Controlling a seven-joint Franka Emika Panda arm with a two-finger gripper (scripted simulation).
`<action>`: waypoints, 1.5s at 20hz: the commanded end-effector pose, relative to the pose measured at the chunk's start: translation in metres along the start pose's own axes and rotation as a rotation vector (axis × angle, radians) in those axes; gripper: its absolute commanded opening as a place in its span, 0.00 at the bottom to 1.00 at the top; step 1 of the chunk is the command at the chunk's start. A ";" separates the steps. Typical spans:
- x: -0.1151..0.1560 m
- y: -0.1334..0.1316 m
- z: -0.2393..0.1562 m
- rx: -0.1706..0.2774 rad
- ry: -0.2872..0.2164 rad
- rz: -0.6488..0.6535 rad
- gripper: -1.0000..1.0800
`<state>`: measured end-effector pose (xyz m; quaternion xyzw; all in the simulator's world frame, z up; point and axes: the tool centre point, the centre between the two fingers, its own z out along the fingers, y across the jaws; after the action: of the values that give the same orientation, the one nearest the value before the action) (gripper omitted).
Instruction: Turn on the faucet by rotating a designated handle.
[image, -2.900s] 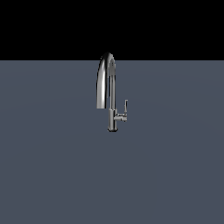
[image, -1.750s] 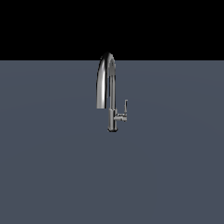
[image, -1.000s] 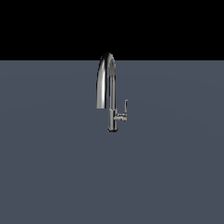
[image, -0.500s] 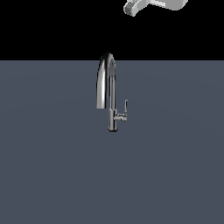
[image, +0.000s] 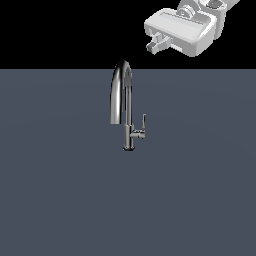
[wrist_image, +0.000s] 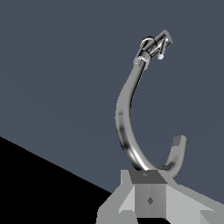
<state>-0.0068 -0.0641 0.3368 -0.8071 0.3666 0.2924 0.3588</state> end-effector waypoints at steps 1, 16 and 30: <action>0.021 0.001 0.005 0.054 -0.049 0.055 0.00; 0.138 0.025 0.068 0.390 -0.357 0.406 0.00; 0.178 0.039 0.112 0.537 -0.494 0.560 0.00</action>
<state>0.0379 -0.0619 0.1301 -0.4663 0.5358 0.4551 0.5370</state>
